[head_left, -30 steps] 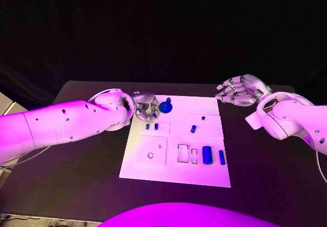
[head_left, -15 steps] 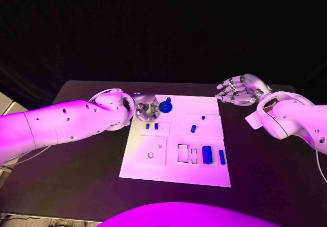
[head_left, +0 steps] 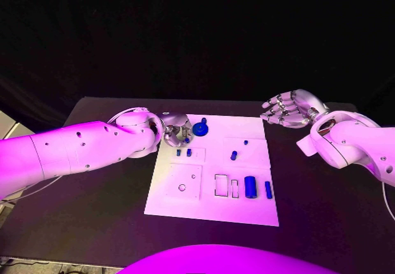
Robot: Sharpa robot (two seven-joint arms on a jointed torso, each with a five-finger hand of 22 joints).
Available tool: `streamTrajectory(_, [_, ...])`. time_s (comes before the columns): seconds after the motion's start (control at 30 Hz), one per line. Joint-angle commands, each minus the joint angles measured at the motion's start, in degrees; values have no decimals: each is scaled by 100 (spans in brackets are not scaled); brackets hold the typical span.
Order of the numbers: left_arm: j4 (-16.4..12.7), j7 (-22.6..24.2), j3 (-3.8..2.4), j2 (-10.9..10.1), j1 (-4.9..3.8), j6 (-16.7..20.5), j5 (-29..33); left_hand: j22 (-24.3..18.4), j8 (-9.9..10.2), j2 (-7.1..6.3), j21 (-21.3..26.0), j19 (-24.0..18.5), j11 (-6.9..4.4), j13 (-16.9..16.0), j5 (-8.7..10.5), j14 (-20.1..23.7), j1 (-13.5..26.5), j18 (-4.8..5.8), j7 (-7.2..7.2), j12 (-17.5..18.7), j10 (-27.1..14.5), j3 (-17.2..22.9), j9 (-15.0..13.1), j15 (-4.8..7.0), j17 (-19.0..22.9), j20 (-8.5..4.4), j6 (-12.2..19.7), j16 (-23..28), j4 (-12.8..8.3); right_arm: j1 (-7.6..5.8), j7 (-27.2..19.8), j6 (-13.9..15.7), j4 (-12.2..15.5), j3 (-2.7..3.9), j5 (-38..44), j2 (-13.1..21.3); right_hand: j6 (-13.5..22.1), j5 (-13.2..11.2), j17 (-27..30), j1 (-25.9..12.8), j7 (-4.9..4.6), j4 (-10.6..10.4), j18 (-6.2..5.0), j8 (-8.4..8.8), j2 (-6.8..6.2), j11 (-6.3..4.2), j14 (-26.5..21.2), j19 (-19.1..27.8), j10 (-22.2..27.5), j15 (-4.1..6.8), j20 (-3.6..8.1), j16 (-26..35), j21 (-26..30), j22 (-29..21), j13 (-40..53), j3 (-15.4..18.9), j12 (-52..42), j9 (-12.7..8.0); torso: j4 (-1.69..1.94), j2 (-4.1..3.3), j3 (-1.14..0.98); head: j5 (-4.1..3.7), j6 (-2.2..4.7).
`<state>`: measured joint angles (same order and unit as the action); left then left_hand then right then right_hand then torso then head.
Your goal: Assemble the parts on the task board
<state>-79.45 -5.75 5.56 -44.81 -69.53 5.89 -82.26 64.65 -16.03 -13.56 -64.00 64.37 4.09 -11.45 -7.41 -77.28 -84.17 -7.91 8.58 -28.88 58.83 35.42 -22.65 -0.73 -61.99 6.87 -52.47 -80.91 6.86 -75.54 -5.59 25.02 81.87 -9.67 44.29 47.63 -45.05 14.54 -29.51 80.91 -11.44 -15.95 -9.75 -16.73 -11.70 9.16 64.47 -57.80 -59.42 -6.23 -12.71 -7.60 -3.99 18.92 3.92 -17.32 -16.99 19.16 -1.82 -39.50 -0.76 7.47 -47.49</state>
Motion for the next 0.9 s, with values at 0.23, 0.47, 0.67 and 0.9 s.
streamTrajectory(0.23, [-13, -104, 4, 6, 8, -106, 0, 20, 125, -51, 3, 28, 23, -35, 29, -27, 109, 19, -4, 71, 39, -48, 32, 5, -3, 10, 192, -33, -5, 2, -70, -57, 2, 1, 17, 0, -46, 29, 6, 36, -158, 1, -73, 34, 20, -8, 12, 16, -42, 0, -5, 12, 3, -6, -7, 13, 15, -9, 0, 1, 2, -6, 4])
streamTrajectory(0.47, [-25, -137, 2, -10, 10, -54, 0, 32, 177, -64, -5, 52, 5, -71, 19, -35, 121, 22, -20, 70, 89, -50, 40, 17, -8, 2, 298, -37, -14, 2, -71, -55, 3, 1, 17, 4, -49, 29, 21, 40, -158, 3, -73, 39, 16, -8, 19, 9, -50, -1, -4, 27, 1, -45, -12, 12, 36, -17, 0, 2, 5, -7, 11])
streamTrajectory(0.67, [-29, -176, 2, -28, 10, -55, -2, 33, 203, -71, -6, 63, -7, -94, 16, -33, 124, 22, -32, 69, 110, -48, 42, 28, 8, -8, 370, -32, -22, 2, -66, -59, 4, 1, 19, 5, -49, 29, 21, 40, -158, 3, -73, 39, 16, -8, 19, 9, -50, -1, -4, 27, 1, -45, -12, 12, 36, -17, 3, 1, 2, -6, 16])
streamTrajectory(0.9, [-16, -230, -1, -92, 11, -86, -19, 33, 291, -102, 3, 84, -29, -153, 14, -39, 144, 25, -96, 105, 124, -56, 47, 48, 20, -31, 655, -27, -34, 2, -6, -167, -4, 0, 74, 14, -38, 26, 27, 47, -162, 11, -72, 47, 5, -4, 15, 10, -38, -3, -5, 34, 1, -55, -15, 14, 49, -22, -2, 4, 3, -6, 29])
